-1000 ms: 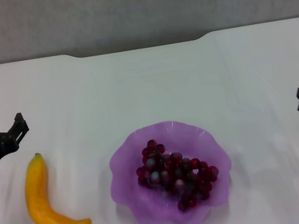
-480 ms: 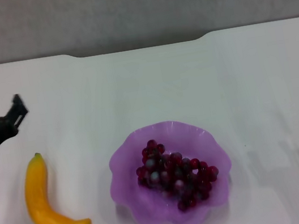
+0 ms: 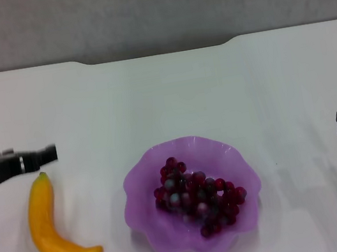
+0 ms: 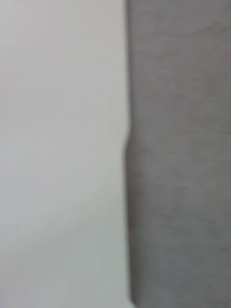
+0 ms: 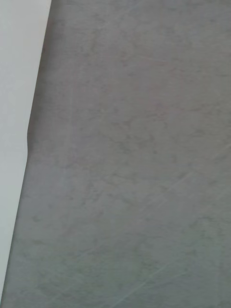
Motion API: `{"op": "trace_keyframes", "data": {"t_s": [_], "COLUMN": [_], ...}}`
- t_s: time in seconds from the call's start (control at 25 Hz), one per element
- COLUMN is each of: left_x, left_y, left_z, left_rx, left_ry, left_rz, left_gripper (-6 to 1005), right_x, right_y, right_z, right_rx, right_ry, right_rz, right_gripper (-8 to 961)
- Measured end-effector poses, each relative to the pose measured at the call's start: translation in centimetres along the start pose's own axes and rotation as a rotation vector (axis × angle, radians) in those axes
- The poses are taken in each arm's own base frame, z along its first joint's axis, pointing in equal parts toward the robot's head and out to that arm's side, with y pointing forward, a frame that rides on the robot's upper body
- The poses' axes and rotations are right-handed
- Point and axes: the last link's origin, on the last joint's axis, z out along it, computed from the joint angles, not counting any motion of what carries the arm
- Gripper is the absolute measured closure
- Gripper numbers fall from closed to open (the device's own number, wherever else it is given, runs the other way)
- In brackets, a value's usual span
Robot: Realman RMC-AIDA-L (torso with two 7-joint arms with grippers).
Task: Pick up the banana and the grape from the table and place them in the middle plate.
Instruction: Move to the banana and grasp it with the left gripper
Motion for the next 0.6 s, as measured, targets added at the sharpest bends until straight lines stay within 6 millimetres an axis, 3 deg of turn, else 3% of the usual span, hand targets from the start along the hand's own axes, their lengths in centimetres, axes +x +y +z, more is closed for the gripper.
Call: {"op": "trace_keyframes", "data": {"t_s": [0.24, 0.6], "left_x": [0.9, -0.2], "left_y": [0.0, 1.1], "left_z": [0.3, 2.0], "left_rx": [0.119, 0.158], "left_ry": [-0.195, -0.347], "left_rz": [0.013, -0.023], "left_gripper": [113, 114], "right_x": [0.2, 0.1], "right_y": [0.1, 0.3], "right_z": [0.4, 0.7], "right_rx": [-0.008, -0.009], "right_ry": [0.023, 0.029], "right_rz": [0.001, 0.007], "right_gripper": [53, 53]}}
